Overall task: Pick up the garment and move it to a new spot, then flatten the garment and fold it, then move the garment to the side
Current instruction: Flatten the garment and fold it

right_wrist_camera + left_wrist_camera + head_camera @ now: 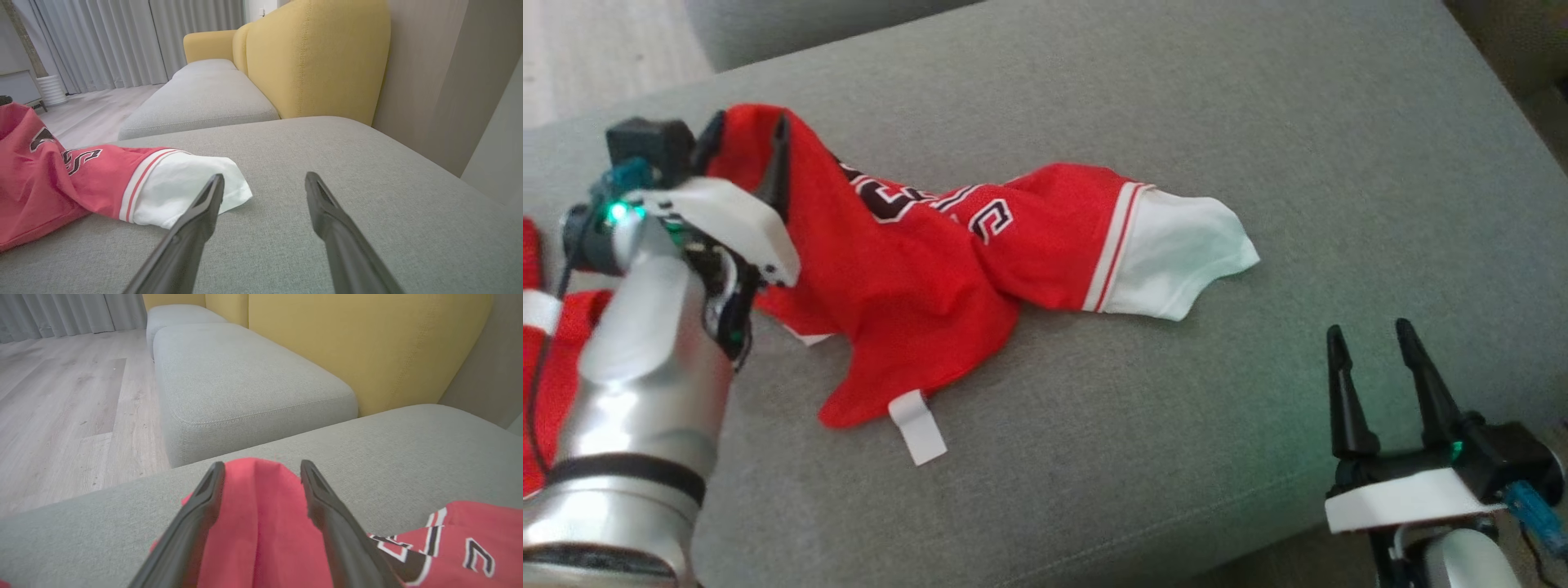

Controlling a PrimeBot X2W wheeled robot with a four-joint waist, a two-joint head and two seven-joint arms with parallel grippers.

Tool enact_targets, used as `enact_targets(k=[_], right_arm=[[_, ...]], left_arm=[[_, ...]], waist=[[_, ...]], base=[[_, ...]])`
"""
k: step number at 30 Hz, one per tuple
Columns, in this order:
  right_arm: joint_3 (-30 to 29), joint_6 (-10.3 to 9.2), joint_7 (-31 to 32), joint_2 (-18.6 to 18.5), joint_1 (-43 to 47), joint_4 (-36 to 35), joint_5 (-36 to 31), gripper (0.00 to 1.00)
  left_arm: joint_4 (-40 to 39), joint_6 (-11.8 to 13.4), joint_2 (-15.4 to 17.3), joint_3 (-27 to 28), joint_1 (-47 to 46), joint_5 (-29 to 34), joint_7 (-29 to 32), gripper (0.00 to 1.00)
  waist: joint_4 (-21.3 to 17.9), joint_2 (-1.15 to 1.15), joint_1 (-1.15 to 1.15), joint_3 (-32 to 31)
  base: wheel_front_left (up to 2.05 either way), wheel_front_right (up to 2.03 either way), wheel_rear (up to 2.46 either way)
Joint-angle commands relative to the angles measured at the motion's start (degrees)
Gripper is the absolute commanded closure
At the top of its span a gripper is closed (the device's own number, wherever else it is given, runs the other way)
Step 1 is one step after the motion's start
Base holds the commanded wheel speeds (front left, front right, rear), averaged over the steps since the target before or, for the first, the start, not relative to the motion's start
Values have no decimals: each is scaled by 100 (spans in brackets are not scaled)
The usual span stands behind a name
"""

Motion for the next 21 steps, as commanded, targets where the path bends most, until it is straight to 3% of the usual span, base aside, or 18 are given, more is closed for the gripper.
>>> enact_targets(k=[1, 8, 13, 21], right_arm=[[61, -4, -62, -52, -115, -174, -23, 0], [-146, -4, -62, -52, 102, -242, -109, 0], [-238, -4, -62, -52, 257, -295, -136, 0], [-216, -4, -62, -52, 277, -371, -165, 0]], left_arm=[[-173, 6, 158, 134, -104, -44, -96, 0], [-977, 76, -214, 173, 812, -231, -234, 0], [-1944, 338, -441, 95, 1836, -231, -247, 0], [-3021, 617, -580, -291, 3314, -202, 87, 0]], waist=[[138, 0, 0, -103], [645, 0, 0, -365], [918, 0, 0, -506], [1027, 0, 0, -436]], base=[[0, 0, 0], [0, 0, 0], [0, 0, 0], [0, 0, 0]])
